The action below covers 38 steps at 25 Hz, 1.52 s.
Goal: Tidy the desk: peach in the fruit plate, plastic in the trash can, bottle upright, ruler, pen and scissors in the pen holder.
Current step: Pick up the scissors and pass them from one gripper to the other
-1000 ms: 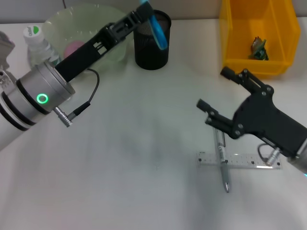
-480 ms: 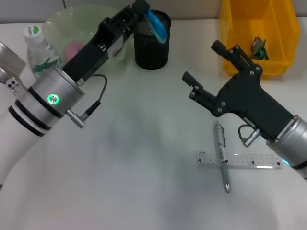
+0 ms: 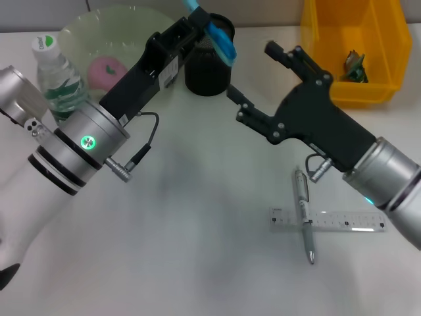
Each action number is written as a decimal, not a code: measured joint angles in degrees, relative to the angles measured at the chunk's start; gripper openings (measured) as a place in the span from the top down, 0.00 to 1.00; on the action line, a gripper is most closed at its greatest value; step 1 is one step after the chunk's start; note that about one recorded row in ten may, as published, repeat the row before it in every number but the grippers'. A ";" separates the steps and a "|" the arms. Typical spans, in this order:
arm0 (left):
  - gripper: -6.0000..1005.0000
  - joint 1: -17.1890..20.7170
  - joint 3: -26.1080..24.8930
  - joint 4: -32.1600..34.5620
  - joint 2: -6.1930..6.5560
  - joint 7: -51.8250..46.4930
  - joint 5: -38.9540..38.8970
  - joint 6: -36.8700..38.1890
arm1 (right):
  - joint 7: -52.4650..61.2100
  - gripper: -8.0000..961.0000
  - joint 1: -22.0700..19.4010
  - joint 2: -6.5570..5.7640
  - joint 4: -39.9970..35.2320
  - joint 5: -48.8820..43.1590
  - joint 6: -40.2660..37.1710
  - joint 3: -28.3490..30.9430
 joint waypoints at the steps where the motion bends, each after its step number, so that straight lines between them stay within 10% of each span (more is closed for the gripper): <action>1: 0.76 0.00 -0.50 -0.16 0.00 0.12 0.47 -0.07 | -0.03 0.18 0.38 0.00 0.17 0.03 0.32 0.11; 22: 0.77 0.08 -4.94 -4.90 0.00 5.05 4.29 -0.18 | -0.12 0.21 3.49 0.00 1.14 0.02 4.22 2.11; 38: 0.78 1.88 -17.15 -5.65 0.01 7.38 18.11 -2.13 | -0.44 0.65 3.00 0.00 1.35 0.13 3.44 2.28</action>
